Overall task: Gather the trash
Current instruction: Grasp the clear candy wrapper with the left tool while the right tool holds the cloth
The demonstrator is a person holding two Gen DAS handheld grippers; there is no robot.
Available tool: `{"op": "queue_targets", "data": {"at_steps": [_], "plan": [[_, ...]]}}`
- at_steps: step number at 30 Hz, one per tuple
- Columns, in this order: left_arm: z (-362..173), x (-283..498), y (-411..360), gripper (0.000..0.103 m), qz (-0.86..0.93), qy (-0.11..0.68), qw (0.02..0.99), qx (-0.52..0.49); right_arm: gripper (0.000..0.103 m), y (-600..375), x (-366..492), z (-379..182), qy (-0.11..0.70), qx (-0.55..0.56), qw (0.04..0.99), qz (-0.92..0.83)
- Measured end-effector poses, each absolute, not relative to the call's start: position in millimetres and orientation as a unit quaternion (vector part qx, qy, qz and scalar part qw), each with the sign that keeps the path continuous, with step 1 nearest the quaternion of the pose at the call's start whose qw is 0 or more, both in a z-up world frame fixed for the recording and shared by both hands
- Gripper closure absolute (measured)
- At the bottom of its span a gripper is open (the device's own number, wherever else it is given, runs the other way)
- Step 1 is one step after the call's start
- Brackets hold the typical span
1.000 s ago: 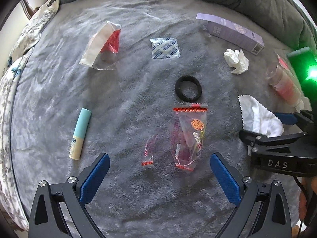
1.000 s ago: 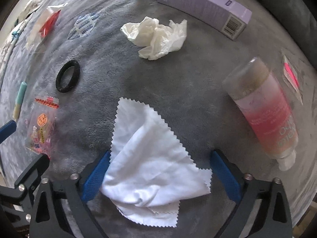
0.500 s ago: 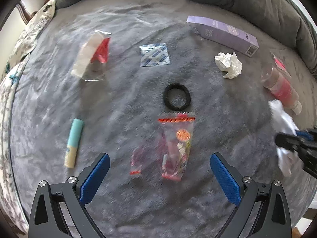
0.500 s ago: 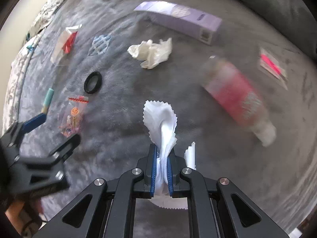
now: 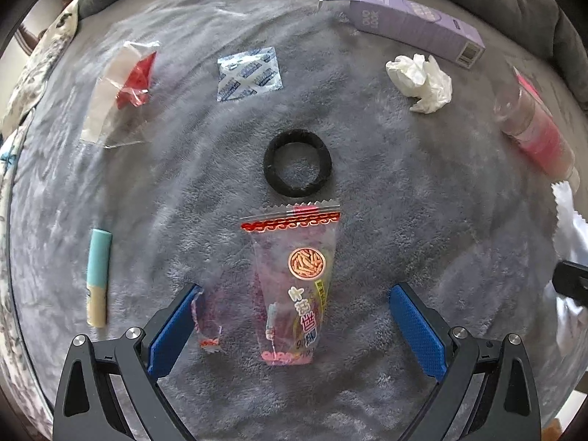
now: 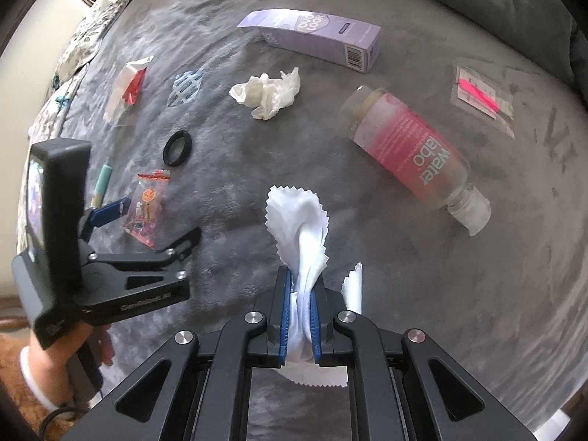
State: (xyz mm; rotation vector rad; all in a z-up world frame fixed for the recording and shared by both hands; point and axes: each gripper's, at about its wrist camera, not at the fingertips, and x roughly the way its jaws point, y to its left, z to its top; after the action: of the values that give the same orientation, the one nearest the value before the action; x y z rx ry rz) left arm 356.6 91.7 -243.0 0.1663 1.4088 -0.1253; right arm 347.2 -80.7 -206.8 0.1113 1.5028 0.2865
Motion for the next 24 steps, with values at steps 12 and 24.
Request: {"op": "queue_targets", "data": {"at_steps": [12, 24], "plan": [[-238.9, 358.8, 83.4, 0.073, -0.062, 0.644, 0.76, 0.058, 0.094, -79.0, 346.6, -204.8, 0.679, 0.049, 0.719, 0.137], [-182.3, 359.3, 97.0, 0.093, -0.056, 0.621, 0.782, 0.018, 0.094, -74.1, 341.1, -183.0, 0.663, 0.038, 0.731, 0.159]]}}
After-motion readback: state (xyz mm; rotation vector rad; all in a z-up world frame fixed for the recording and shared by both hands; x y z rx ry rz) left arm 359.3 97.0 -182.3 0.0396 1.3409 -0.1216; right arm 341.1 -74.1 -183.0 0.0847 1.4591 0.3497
